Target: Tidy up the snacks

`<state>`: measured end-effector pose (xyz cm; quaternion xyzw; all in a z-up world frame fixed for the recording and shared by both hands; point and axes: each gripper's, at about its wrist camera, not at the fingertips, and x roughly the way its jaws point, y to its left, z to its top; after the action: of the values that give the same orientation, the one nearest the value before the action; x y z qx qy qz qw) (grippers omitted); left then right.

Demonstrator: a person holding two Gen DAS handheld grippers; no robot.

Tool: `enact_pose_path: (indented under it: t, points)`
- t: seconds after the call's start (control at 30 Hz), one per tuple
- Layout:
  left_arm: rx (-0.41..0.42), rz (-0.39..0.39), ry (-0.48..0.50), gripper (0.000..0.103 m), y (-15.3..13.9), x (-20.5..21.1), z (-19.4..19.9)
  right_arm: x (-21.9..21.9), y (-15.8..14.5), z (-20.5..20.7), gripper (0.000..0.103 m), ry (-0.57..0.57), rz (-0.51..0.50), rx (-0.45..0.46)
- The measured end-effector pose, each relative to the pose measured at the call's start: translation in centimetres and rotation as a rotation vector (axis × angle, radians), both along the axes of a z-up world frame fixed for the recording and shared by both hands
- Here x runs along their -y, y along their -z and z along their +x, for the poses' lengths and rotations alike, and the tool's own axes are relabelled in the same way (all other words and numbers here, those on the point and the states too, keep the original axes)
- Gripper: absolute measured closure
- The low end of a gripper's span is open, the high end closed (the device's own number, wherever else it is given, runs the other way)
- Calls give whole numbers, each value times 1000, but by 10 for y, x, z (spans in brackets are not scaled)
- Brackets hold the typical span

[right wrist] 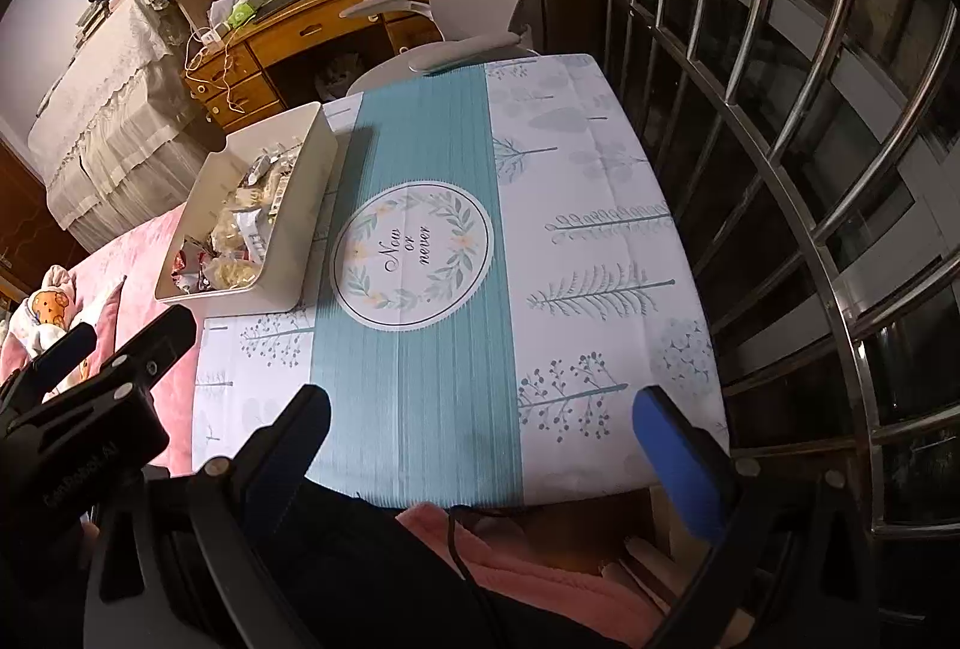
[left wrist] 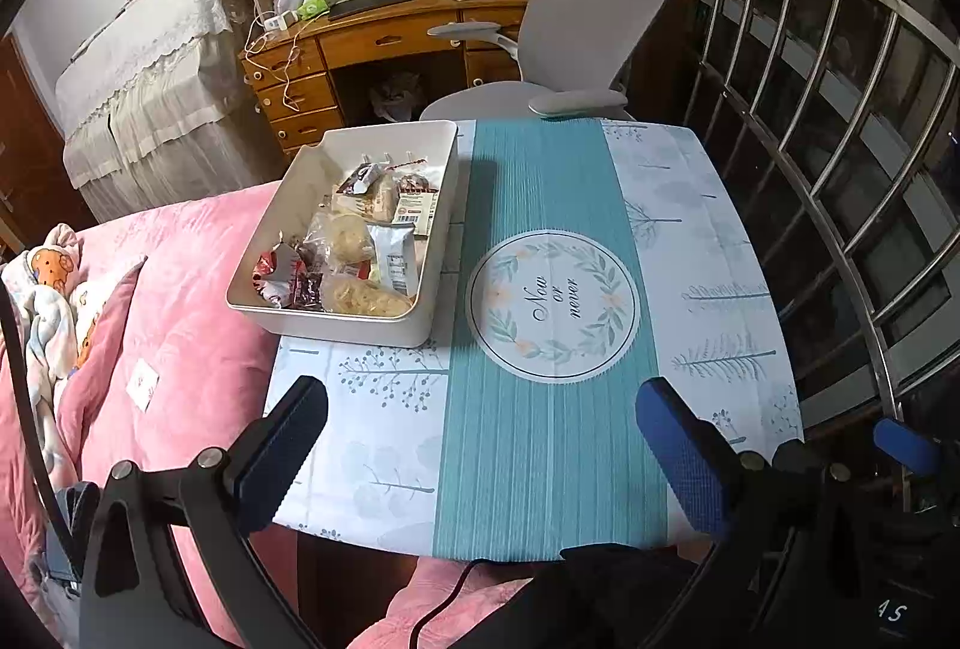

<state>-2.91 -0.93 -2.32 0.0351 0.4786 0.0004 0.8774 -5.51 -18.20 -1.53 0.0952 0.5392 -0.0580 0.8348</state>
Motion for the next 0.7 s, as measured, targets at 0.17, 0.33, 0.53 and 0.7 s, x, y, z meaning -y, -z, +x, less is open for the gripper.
enact_pose_path:
  t: [0.17, 0.33, 0.53, 0.7]
  points:
    - [-2, 2, 1, 1, 1, 4, -2, 7, 1, -1, 2, -2, 2, -9]
    - [-4, 2, 0, 1, 1, 4, -2, 11, 2, 0, 2, -3, 3, -13]
    - [-12, 7, 14, 1, 4, 16, -5, 14, 8, 2, 2, -24, 3, -39]
    - [-14, 10, 15, 1, 3, 17, -5, 15, 8, 4, 2, -30, 3, -40]
